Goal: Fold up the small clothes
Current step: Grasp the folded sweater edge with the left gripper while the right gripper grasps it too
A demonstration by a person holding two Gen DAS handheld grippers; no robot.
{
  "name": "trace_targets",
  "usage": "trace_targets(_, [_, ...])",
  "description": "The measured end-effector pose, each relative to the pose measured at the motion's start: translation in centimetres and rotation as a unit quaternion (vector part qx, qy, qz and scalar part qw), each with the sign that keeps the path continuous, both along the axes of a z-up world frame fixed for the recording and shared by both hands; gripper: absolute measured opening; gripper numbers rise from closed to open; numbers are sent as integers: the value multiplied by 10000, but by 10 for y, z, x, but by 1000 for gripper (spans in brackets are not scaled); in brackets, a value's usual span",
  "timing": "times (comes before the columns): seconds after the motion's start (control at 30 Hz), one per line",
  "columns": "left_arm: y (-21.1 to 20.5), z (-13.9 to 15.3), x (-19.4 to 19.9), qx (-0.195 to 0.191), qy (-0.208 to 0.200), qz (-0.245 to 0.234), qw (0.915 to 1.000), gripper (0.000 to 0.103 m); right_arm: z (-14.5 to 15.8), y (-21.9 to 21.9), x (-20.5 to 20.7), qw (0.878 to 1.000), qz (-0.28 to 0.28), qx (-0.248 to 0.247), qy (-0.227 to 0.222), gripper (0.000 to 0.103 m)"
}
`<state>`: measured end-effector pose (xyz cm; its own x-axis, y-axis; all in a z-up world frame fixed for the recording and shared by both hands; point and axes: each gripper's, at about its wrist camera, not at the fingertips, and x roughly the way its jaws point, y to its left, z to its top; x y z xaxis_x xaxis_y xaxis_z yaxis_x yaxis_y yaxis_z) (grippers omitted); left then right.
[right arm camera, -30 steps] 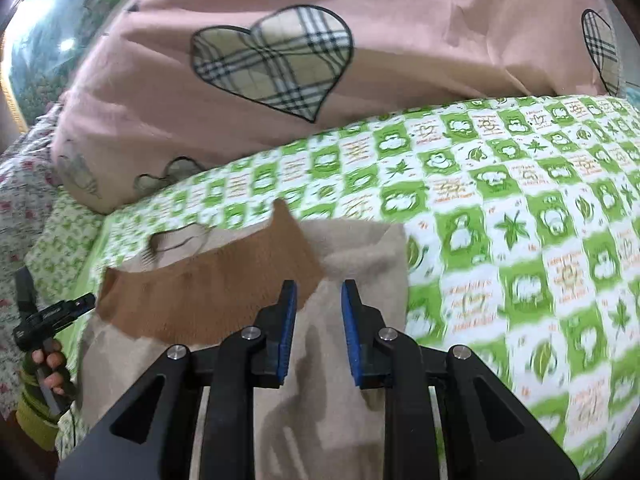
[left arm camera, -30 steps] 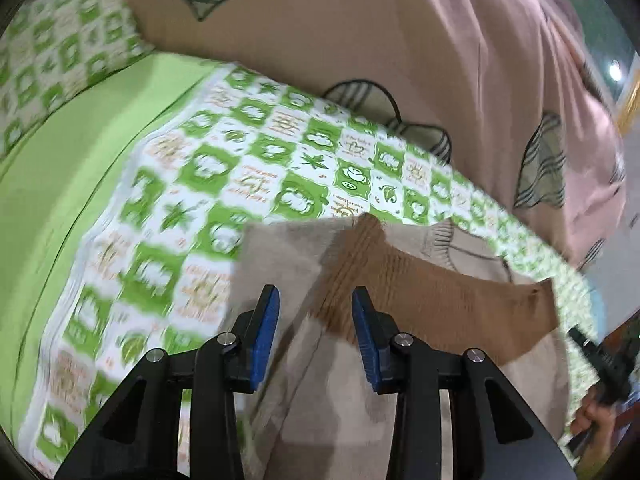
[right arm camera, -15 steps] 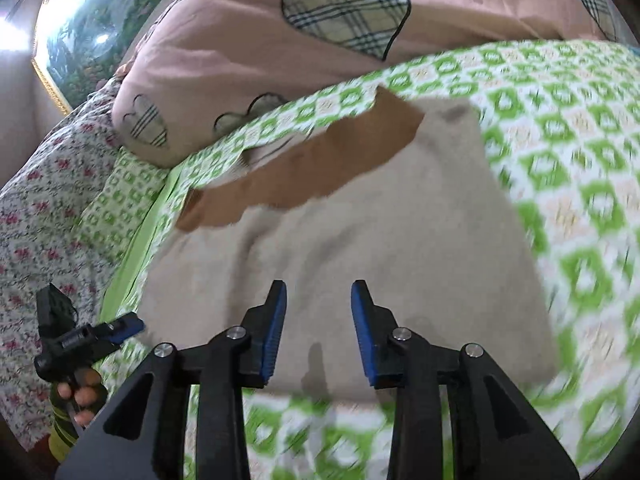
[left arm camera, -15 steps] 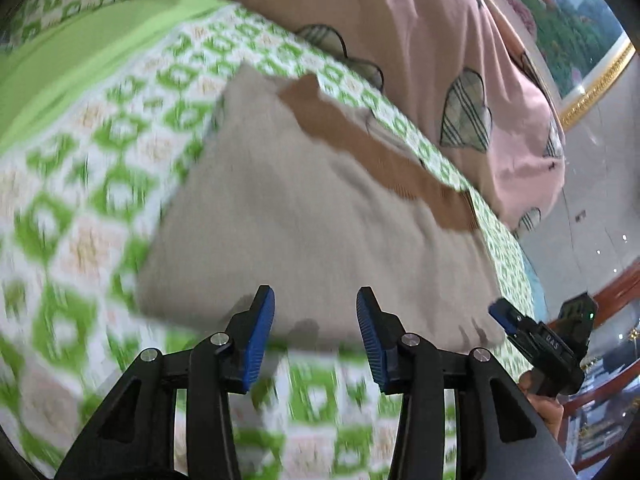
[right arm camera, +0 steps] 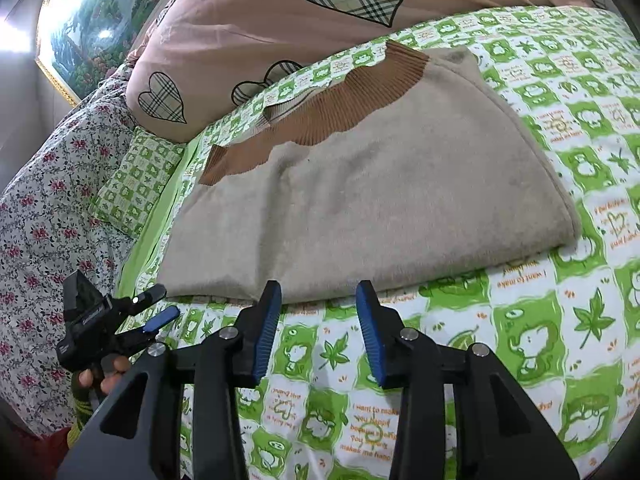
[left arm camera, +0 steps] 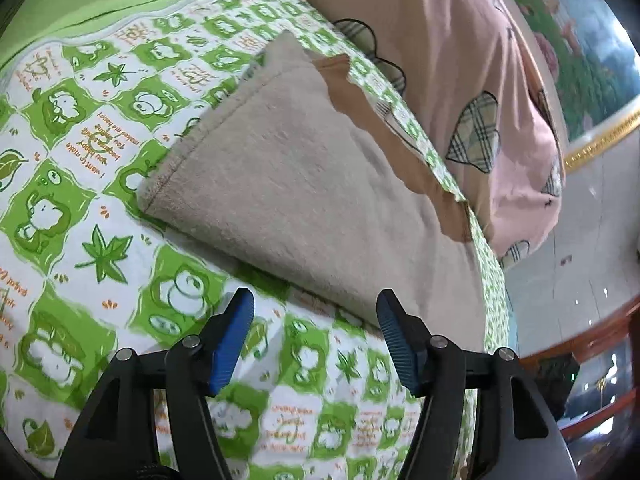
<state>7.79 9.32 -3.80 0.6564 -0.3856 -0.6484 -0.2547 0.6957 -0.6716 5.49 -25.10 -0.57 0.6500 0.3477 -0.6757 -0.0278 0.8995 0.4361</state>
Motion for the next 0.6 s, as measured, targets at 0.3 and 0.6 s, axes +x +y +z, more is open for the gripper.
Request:
trace_targets(0.3, [32, -12, 42, -230, -206, 566, 9979, 64, 7, -3, 8, 9999, 42, 64, -90, 41])
trace_targets(0.6, [35, 0, 85, 256, -411, 567, 9972, 11, 12, -23, 44, 9997, -61, 150, -167, 41])
